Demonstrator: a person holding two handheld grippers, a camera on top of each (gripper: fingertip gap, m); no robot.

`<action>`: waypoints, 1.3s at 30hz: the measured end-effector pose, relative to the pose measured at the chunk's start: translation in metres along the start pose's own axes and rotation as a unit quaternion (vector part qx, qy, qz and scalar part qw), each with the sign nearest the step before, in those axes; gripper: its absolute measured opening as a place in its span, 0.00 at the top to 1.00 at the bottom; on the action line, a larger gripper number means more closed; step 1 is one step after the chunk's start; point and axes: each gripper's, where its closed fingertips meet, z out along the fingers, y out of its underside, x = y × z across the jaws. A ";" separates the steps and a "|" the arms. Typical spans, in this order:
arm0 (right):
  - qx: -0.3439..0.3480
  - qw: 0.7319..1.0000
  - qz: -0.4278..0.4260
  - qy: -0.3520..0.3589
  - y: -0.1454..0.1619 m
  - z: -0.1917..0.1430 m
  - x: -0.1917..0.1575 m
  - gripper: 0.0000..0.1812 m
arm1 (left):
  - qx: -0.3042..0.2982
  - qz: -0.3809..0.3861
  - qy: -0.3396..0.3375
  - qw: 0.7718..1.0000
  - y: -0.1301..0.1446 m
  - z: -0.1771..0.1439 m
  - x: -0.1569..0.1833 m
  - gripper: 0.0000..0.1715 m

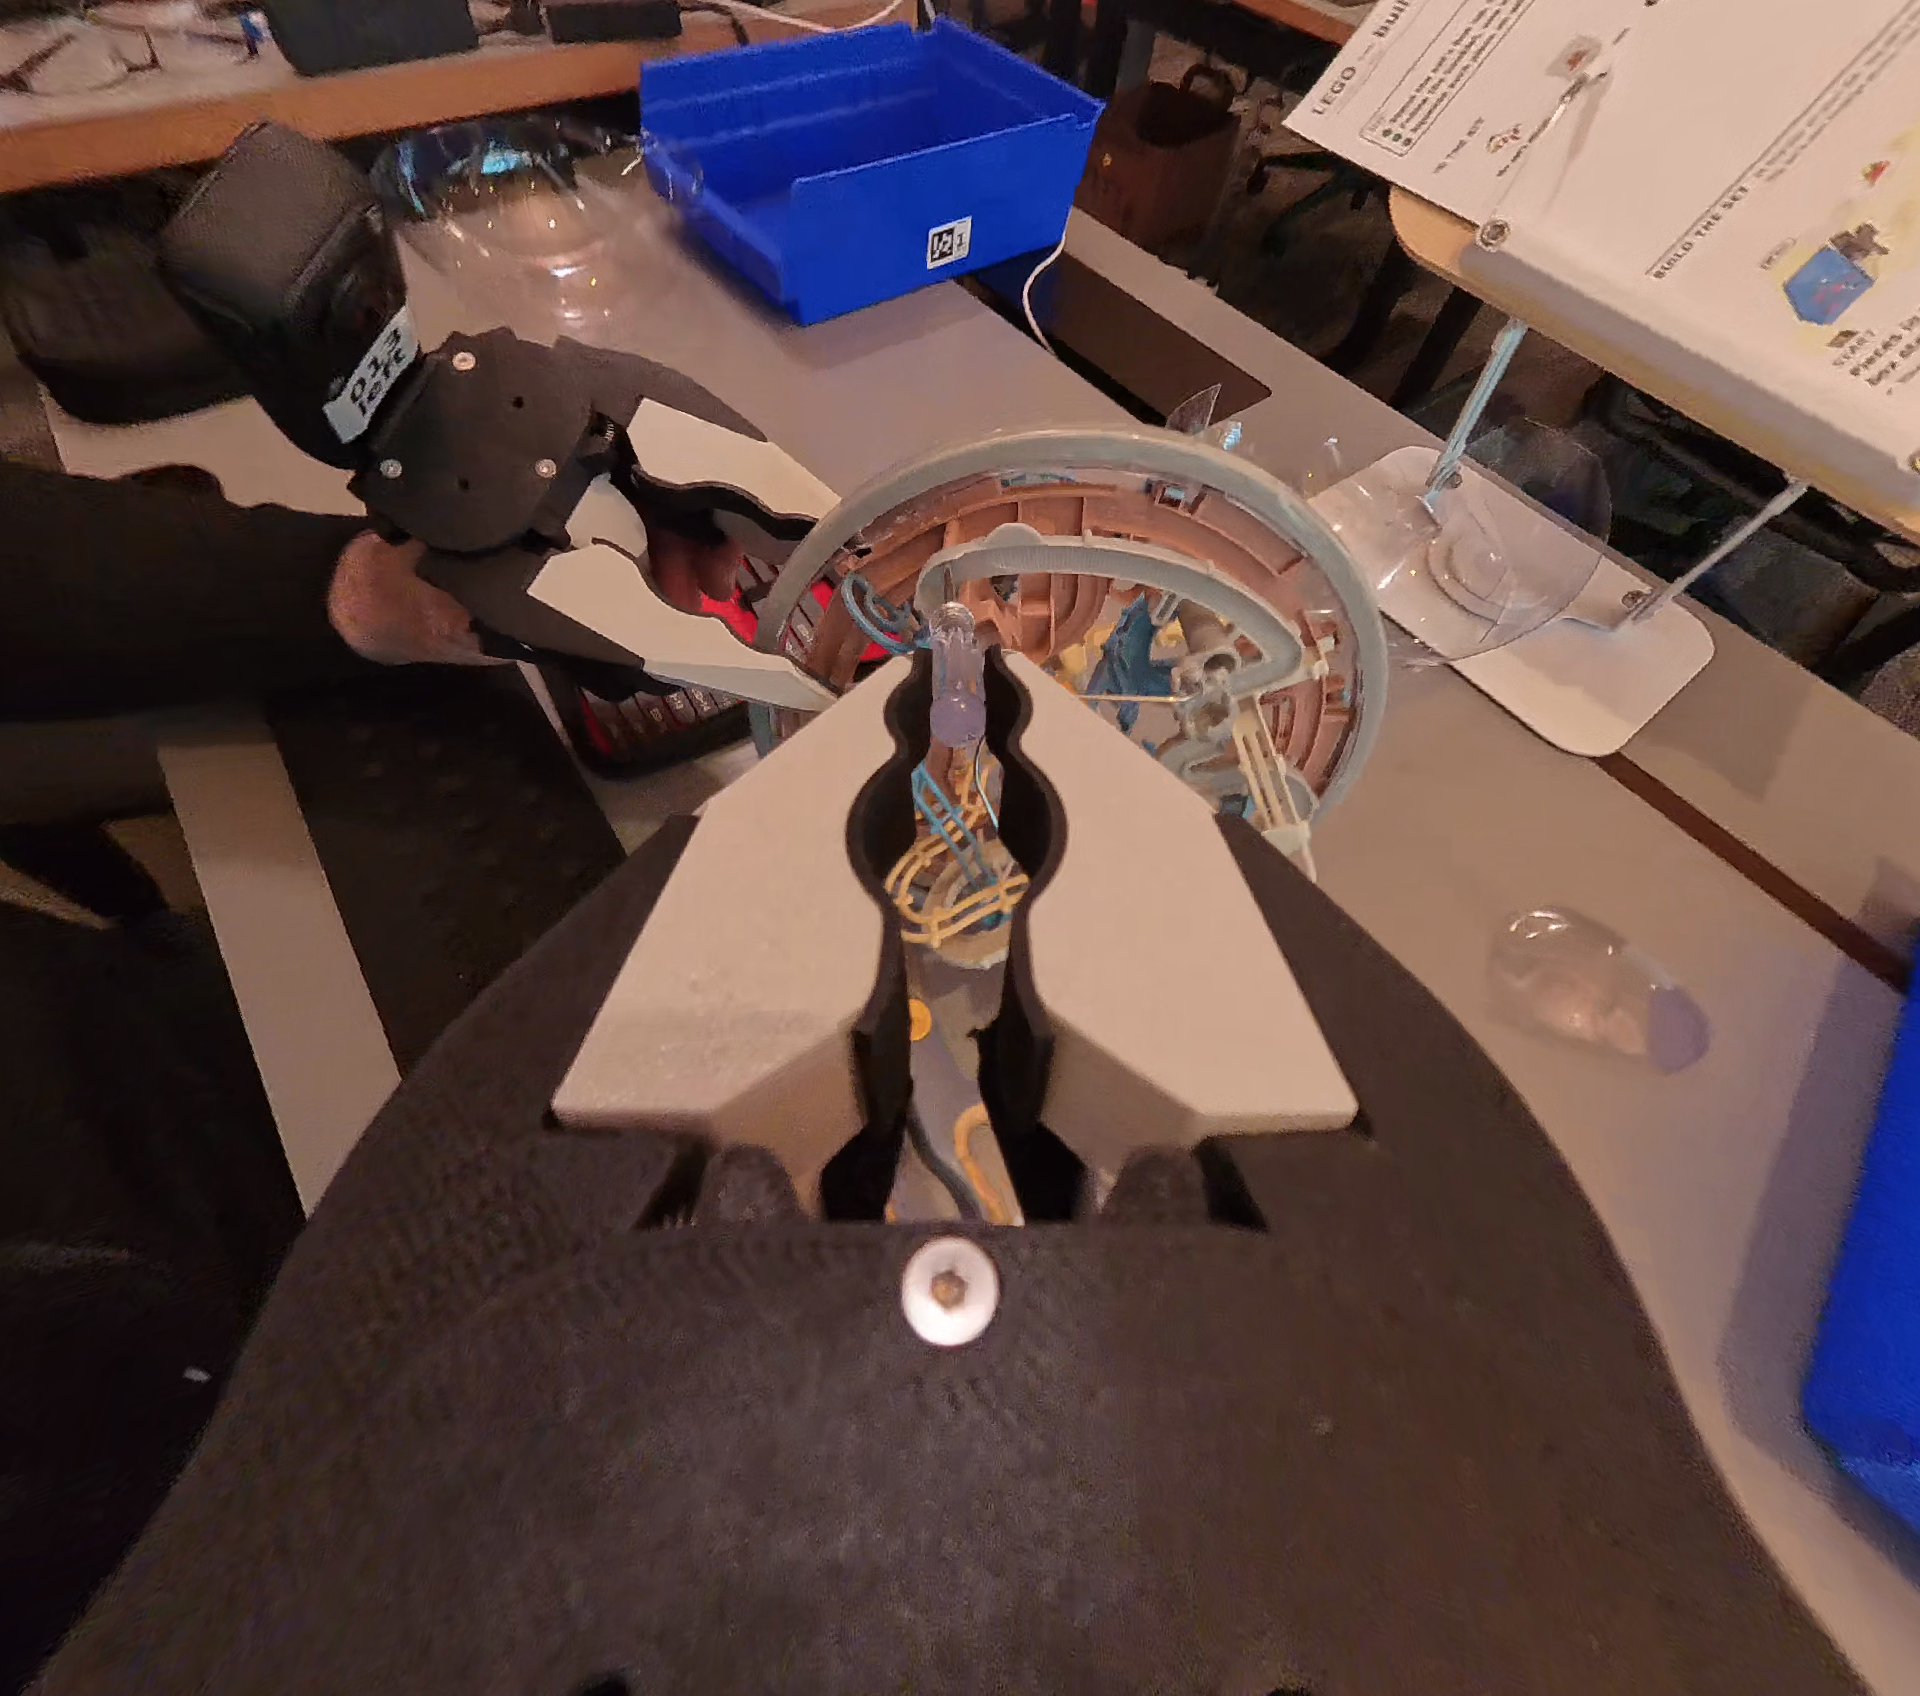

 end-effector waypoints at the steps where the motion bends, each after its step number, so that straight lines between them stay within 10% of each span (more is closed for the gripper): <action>1: -0.009 1.000 -0.010 -0.007 -0.002 0.003 0.000 0.96 | 0.002 -0.023 0.008 1.000 0.001 -0.001 0.001 0.75; 24: -0.236 0.922 -0.261 -0.164 -0.041 0.077 -0.003 0.95 | -0.017 -0.241 0.090 0.966 0.031 -0.011 -0.013 0.75; 34: -0.311 0.874 -0.331 -0.172 -0.035 0.101 0.004 0.96 | -0.019 -0.379 0.234 0.895 0.009 -0.007 0.000 0.76; 39: -0.256 0.891 -0.318 -0.199 -0.042 0.094 0.003 0.96 | -0.022 -0.420 0.260 0.870 0.012 -0.009 0.007 0.75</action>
